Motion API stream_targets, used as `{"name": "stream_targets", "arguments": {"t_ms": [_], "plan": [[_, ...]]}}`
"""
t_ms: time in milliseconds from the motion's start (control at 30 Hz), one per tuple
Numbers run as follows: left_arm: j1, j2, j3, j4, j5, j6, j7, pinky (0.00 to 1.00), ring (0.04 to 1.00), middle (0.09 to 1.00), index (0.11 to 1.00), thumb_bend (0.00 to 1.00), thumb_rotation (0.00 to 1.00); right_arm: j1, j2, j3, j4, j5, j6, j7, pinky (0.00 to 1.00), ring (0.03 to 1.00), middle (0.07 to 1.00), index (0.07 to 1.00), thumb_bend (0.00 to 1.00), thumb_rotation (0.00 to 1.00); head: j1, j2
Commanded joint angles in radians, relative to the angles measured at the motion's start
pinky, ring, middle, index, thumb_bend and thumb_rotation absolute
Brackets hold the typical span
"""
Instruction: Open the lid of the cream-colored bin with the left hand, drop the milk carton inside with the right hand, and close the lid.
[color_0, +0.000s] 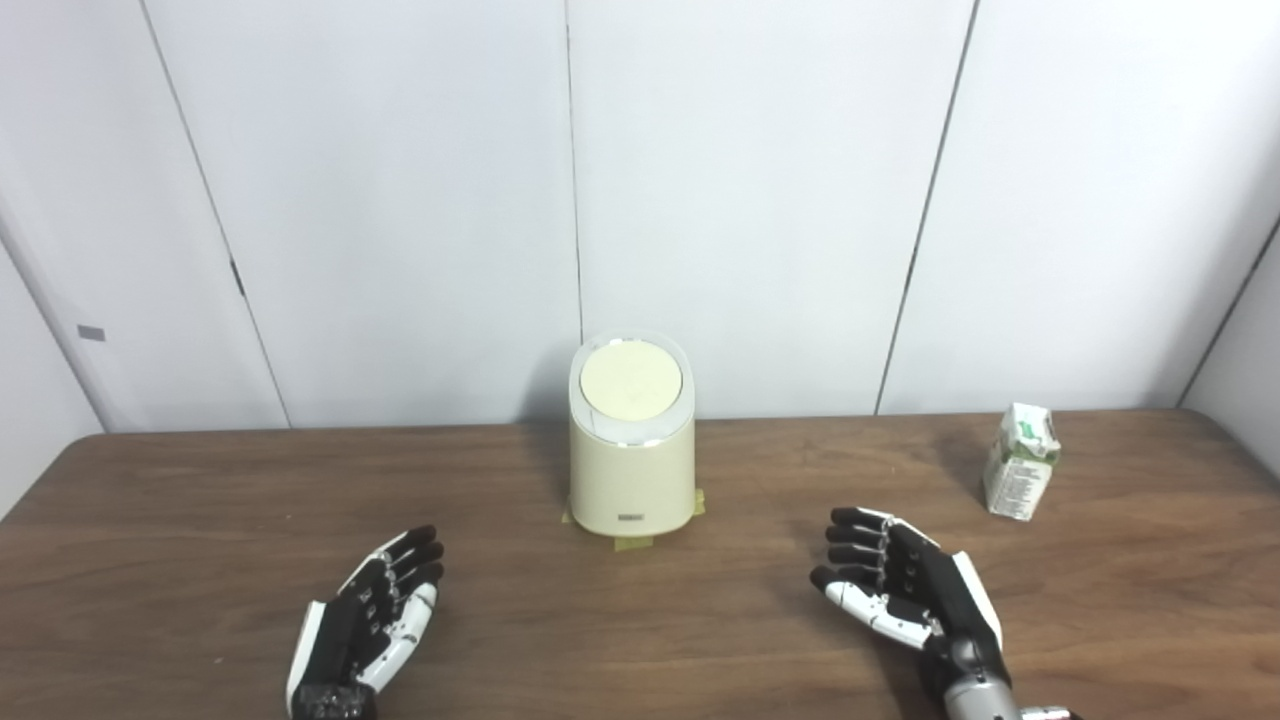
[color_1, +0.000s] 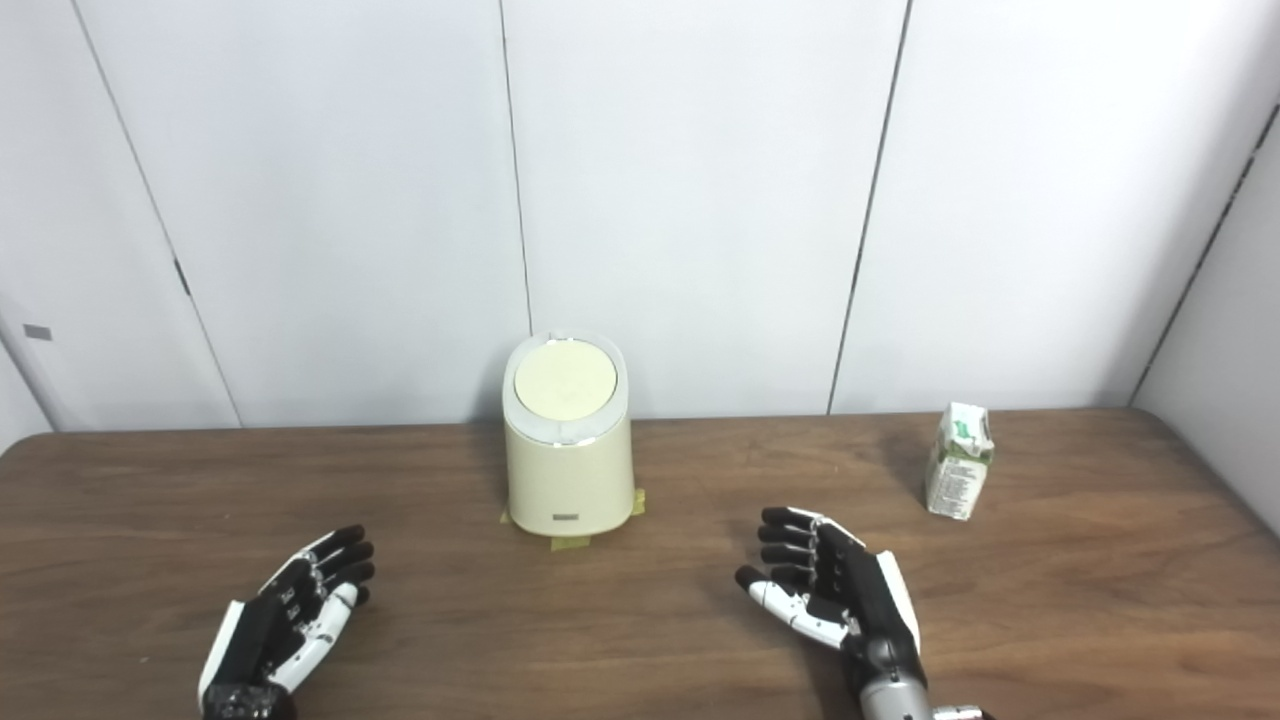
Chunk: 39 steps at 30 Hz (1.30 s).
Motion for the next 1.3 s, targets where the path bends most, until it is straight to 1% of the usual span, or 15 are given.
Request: {"name": "stream_targets", "arguments": {"t_ms": [0,167,333,567,633,700,733,800,833,867,967,1033,1100,1167,1267], "plan": [[-0.004,0.004,-0.004,-0.013,0.001,0.011,-0.005,0.78,0.792,0.795,0.792,0.21,0.26,-0.011,-0.005,0.009,-0.008,-0.006,0.027,0.018,0.62,0.675,0.688,0.677,0.32,0.11,-0.001,0.000],[-0.005,0.004,-0.003,-0.011,0.002,0.014,-0.004,0.77,0.790,0.797,0.792,0.21,0.27,-0.010,-0.002,0.007,-0.011,0.000,0.034,0.019,0.62,0.679,0.691,0.680,0.32,0.10,-0.001,0.000],[-0.005,0.006,-0.005,-0.010,0.007,0.010,-0.005,0.78,0.791,0.798,0.792,0.21,0.28,-0.011,-0.004,0.007,-0.006,0.001,0.026,0.021,0.61,0.672,0.686,0.676,0.32,0.10,-0.001,0.001],[-0.012,0.005,-0.001,-0.003,-0.004,0.004,-0.007,0.76,0.788,0.793,0.790,0.21,0.27,-0.014,-0.004,0.009,-0.002,-0.001,0.027,0.019,0.62,0.676,0.688,0.677,0.32,0.09,-0.008,0.000],[-0.018,0.001,-0.002,-0.003,-0.008,-0.007,-0.008,0.75,0.790,0.796,0.794,0.21,0.28,-0.015,-0.003,0.010,-0.002,-0.006,0.028,0.016,0.61,0.672,0.685,0.676,0.33,0.09,-0.011,0.001],[-0.030,-0.002,-0.008,-0.013,-0.014,-0.023,-0.015,0.75,0.797,0.803,0.803,0.21,0.27,-0.014,-0.004,0.010,0.001,-0.008,0.023,0.016,0.61,0.667,0.682,0.674,0.33,0.09,-0.011,0.001],[-0.038,-0.001,-0.014,-0.027,-0.010,-0.018,-0.016,0.77,0.814,0.817,0.817,0.25,0.37,-0.014,-0.004,0.009,0.002,-0.006,0.023,0.017,0.61,0.667,0.682,0.674,0.33,0.09,-0.012,0.001],[-0.058,-0.001,-0.025,-0.063,0.001,0.014,-0.017,0.80,0.846,0.846,0.845,0.31,0.49,-0.012,-0.003,0.007,-0.001,-0.004,0.030,0.018,0.61,0.671,0.686,0.676,0.33,0.09,-0.013,0.001],[-0.073,0.004,-0.037,-0.085,0.024,0.034,-0.017,0.82,0.866,0.868,0.865,0.33,0.51,-0.012,-0.003,0.007,-0.002,-0.004,0.032,0.018,0.61,0.674,0.688,0.678,0.33,0.09,-0.013,0.001],[-0.088,0.006,-0.048,-0.109,0.046,0.059,-0.013,0.85,0.904,0.909,0.906,0.38,0.56,-0.011,-0.003,0.006,-0.002,-0.003,0.030,0.018,0.61,0.675,0.690,0.678,0.33,0.08,-0.011,0.002],[-0.150,0.014,-0.078,-0.149,0.117,0.119,-0.003,0.96,0.986,0.983,0.974,0.51,0.58,-0.010,-0.002,0.004,0.001,0.004,0.027,0.020,0.62,0.677,0.691,0.680,0.33,0.07,-0.011,0.002],[-0.199,0.016,-0.093,-0.158,0.153,0.157,-0.002,0.99,0.997,0.996,0.994,0.61,0.61,-0.011,0.000,0.003,0.005,0.007,0.022,0.019,0.62,0.677,0.690,0.677,0.33,0.06,-0.014,0.001],[-0.260,0.011,-0.102,-0.158,0.183,0.212,0.000,1.00,1.000,1.000,0.999,0.65,0.63,-0.012,0.004,0.005,0.009,0.004,0.017,0.014,0.61,0.672,0.686,0.674,0.33,0.06,-0.024,-0.004],[-0.317,0.006,-0.112,-0.153,0.215,0.268,0.005,1.00,1.000,1.000,1.000,0.67,0.64,-0.012,0.006,0.007,0.012,-0.001,0.014,0.010,0.61,0.671,0.685,0.675,0.33,0.07,-0.026,-0.004],[-0.387,-0.011,-0.117,-0.127,0.241,0.321,0.018,0.95,1.000,1.000,1.000,0.70,0.62,-0.013,0.010,0.010,0.012,-0.008,0.019,0.006,0.61,0.670,0.686,0.678,0.33,0.09,-0.030,-0.006]]}}
